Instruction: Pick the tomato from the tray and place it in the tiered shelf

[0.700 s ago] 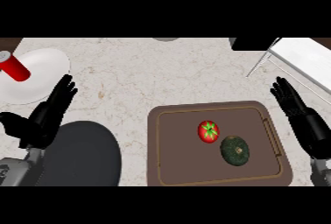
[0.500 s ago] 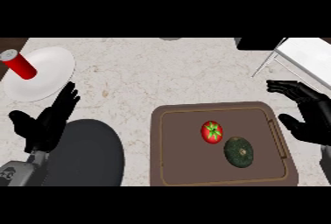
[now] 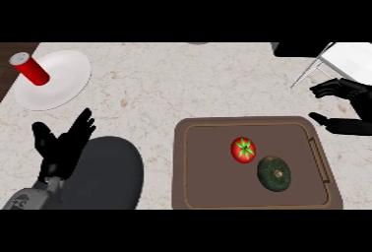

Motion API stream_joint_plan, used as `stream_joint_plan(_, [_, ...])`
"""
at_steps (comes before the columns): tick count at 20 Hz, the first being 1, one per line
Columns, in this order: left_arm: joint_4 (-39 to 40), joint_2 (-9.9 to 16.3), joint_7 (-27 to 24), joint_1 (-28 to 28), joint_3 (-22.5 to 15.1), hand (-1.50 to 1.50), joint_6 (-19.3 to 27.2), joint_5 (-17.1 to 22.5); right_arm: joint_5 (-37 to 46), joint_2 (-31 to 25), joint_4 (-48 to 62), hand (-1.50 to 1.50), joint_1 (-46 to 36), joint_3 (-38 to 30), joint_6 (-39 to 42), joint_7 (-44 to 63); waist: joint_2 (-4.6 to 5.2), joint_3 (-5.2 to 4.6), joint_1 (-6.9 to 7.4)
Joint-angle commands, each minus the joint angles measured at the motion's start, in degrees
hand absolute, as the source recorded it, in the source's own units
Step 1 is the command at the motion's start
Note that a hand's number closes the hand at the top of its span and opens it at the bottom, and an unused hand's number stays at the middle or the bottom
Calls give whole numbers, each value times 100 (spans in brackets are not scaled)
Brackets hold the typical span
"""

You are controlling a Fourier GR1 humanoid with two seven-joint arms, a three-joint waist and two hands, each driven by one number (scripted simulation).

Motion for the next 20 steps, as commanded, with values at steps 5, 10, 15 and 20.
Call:
stream_joint_plan(5, [-119,-151,434,265,-122,0,109,-67,35,-667,480,-150,-569,174,2134,-729,-26,-23,-70])
stream_joint_plan(10, [-248,-12,602,272,149,0,33,2,-78,-761,-532,-150,-573,355,2567,183,-70,-34,-196])
stream_joint_plan(15, [292,-100,260,221,286,0,-205,-11,-71,-667,-1539,-150,-909,657,2303,1669,-64,-47,-238])
stream_joint_plan(20, [29,-290,462,278,227,0,52,-134,-1,-517,-2484,-150,-674,712,1622,3069,-64,-37,-240])
